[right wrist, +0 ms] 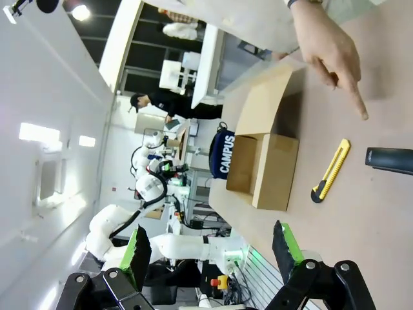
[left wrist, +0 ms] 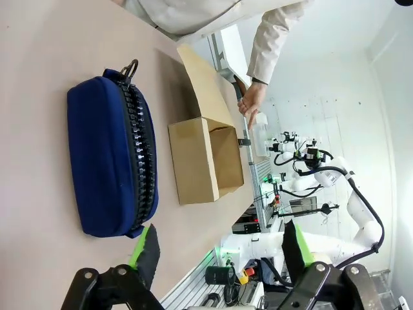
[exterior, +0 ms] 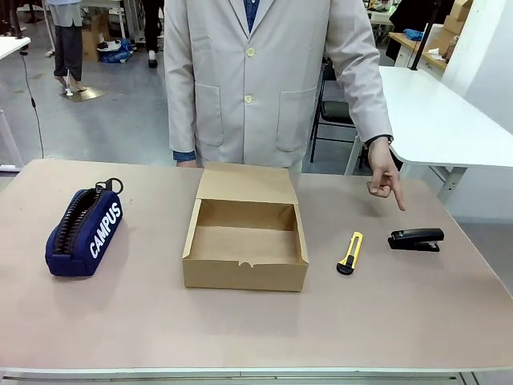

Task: Pack the item into the box.
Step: Pick up the item indicated by the person and place it inside the Mailer Box.

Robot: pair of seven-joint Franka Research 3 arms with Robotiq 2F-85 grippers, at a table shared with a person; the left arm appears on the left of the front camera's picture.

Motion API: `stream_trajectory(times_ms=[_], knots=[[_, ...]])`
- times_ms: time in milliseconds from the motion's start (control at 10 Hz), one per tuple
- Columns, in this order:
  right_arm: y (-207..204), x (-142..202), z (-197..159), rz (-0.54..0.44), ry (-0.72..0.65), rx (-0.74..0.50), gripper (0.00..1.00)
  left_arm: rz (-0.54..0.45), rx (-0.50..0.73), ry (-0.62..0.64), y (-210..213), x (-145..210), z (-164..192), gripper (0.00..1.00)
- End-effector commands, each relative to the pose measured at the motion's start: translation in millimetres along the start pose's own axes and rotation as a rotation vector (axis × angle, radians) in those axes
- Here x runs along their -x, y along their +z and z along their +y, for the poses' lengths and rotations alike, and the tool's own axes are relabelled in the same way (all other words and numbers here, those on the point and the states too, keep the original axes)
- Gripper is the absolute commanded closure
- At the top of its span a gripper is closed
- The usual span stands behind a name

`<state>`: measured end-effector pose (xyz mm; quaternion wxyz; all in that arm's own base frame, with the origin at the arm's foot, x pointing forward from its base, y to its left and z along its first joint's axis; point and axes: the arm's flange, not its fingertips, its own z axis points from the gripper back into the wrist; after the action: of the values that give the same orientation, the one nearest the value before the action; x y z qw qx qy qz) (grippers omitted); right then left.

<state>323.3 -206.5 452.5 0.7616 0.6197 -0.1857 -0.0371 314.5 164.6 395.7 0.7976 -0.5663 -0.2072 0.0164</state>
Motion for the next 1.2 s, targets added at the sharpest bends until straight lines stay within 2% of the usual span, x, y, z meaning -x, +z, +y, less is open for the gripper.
stream_trajectory(times_ms=[0,100,200,300,400,500,600,700,800,900,1100], knots=[[0,0,0,-0.001,0.0,0.001,0.0,-0.009,0.023,-0.022,1,-2,0,0.0],[-20,-8,13,-0.007,0.091,0.126,0.0,-0.009,0.023,-0.022,1,-2,0,0.0],[-68,-16,39,0.142,0.44,0.222,0.0,-0.009,0.023,-0.022,1,-2,0,0.0],[-109,-18,63,0.26,0.703,0.327,0.0,-0.009,0.023,-0.022,1,-2,0,0.0],[-135,-22,80,0.2,0.951,0.737,0.0,-0.009,0.023,-0.022,1,-2,0,0.0],[-160,-19,95,0.335,1.186,0.894,0.0,-0.009,0.023,-0.022,1,-2,0,0.0],[-172,-14,99,0.684,1.283,0.91,0.0,-0.009,0.023,-0.022,1,-2,0,0.0],[-167,-9,104,0.884,1.355,0.94,0.0,-0.009,0.023,-0.022,1,-2,0,0.0],[-158,-6,114,0.846,1.447,0.989,0.0,-0.009,0.023,-0.022,1,-2,0,0.0],[-155,-4,117,0.758,1.465,1.253,0.0,-0.009,0.023,-0.022,1,-2,0,0.0],[-169,-1,86,0.957,1.461,1.346,0.0,-0.009,0.023,-0.022,1,-2,0,0.0]])
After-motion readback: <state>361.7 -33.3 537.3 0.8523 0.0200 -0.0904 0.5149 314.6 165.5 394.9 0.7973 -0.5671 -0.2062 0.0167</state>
